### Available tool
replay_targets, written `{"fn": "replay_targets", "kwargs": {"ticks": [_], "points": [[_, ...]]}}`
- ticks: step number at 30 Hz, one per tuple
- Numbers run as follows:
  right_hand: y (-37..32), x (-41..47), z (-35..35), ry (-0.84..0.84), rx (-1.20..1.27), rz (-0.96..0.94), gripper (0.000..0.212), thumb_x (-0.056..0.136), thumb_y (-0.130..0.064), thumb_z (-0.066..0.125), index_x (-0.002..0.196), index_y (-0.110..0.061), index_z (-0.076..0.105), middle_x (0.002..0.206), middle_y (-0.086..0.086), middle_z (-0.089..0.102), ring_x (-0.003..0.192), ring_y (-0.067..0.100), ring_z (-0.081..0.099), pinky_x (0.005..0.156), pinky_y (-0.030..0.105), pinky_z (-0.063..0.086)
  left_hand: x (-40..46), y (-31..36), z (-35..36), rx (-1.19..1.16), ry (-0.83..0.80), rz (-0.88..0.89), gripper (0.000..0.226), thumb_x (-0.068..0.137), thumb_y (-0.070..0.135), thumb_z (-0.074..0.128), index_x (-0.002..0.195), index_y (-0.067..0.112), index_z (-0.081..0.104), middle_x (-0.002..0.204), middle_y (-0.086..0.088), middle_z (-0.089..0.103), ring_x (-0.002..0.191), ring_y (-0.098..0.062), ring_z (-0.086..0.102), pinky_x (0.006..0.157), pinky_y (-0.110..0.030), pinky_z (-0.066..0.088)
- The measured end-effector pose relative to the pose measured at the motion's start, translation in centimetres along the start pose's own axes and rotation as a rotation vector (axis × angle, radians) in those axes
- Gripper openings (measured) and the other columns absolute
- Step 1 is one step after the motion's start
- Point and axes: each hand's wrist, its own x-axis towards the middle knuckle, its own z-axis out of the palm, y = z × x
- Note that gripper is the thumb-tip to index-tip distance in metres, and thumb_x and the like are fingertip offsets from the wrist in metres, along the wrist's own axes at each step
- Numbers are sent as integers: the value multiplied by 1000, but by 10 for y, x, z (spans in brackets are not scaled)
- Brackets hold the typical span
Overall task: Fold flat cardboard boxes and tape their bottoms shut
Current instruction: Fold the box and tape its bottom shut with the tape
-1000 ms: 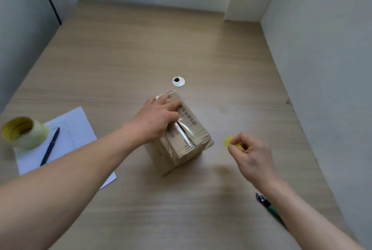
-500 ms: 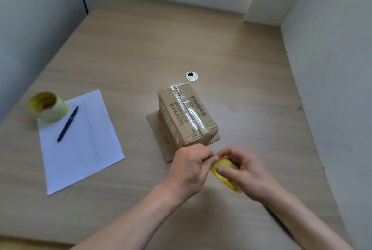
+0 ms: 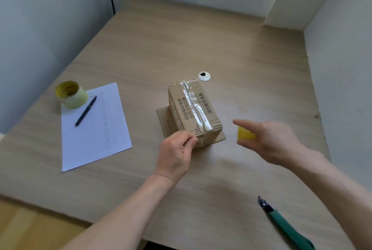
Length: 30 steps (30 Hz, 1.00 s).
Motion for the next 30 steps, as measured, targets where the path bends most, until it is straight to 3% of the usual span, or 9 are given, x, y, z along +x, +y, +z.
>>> {"fn": "replay_targets", "kwargs": {"ticks": [3, 8, 15, 19, 22, 25, 26, 28, 30], "points": [[7, 23, 10, 10, -31, -96, 52, 90, -63, 49, 140, -56, 35, 116, -9, 68, 101, 27, 62, 68, 33, 46, 4, -12, 6, -1, 85, -36, 13, 88, 18, 66, 76, 13, 69, 67, 14, 57, 63, -9, 57, 60, -32, 50], [8, 43, 25, 41, -63, -192, 50, 93, -62, 45, 140, -54, 33, 114, -13, 68, 96, 25, 64, 67, 34, 50, 5, -22, 12, 9, 130, -96, 15, 87, 24, 66, 78, 13, 71, 68, 7, 64, 61, -18, 62, 58, -37, 52], [9, 58, 44, 116, -101, -244, 51, 93, -64, 40, 142, -53, 31, 97, -5, 71, 86, 27, 65, 56, 31, 43, 5, -30, 18, 39, 176, -159, 10, 84, 22, 71, 79, 15, 74, 72, 13, 66, 66, -6, 60, 64, -24, 48], [6, 62, 51, 162, -60, -261, 50, 92, -62, 38, 140, -48, 40, 95, -5, 71, 81, 30, 64, 52, 30, 37, 10, -30, 22, -59, 239, -357, 4, 82, 17, 77, 81, 20, 74, 76, 9, 71, 71, -7, 64, 72, -31, 55], [2, 66, 52, 174, -9, -297, 49, 93, -58, 44, 140, -43, 46, 95, -4, 72, 81, 31, 64, 53, 32, 42, 21, -30, 25, -132, 285, -576, 17, 78, 22, 79, 87, 29, 67, 77, 7, 70, 72, -11, 64, 76, -37, 55], [-2, 69, 52, 217, 37, -336, 47, 92, -50, 57, 136, -34, 55, 87, -1, 72, 73, 34, 64, 51, 35, 46, 35, -34, 17, -111, 299, -736, 53, 72, 32, 80, 117, 34, 51, 114, 5, 61, 97, -9, 61, 92, -34, 49], [-3, 70, 52, 241, 48, -347, 46, 91, -47, 62, 134, -31, 58, 83, 0, 72, 69, 34, 64, 48, 35, 47, 38, -35, 13, -61, 271, -624, 59, 74, 32, 78, 126, 33, 51, 125, 4, 53, 111, -13, 56, 100, -36, 45], [-4, 71, 53, 293, 61, -369, 45, 87, -41, 70, 129, -25, 63, 79, 1, 72, 62, 34, 64, 44, 36, 48, 44, -36, 9, 121, 84, -163, 61, 79, 31, 74, 136, 26, 54, 145, -6, 39, 136, -27, 39, 113, -42, 34], [-3, 71, 55, 328, 63, -375, 47, 83, -38, 75, 126, -22, 66, 82, 1, 74, 61, 33, 65, 42, 37, 49, 56, -39, 13, 308, -195, 192, 60, 79, 37, 73, 136, 22, 57, 154, -17, 31, 142, -43, 27, 114, -52, 31]]}}
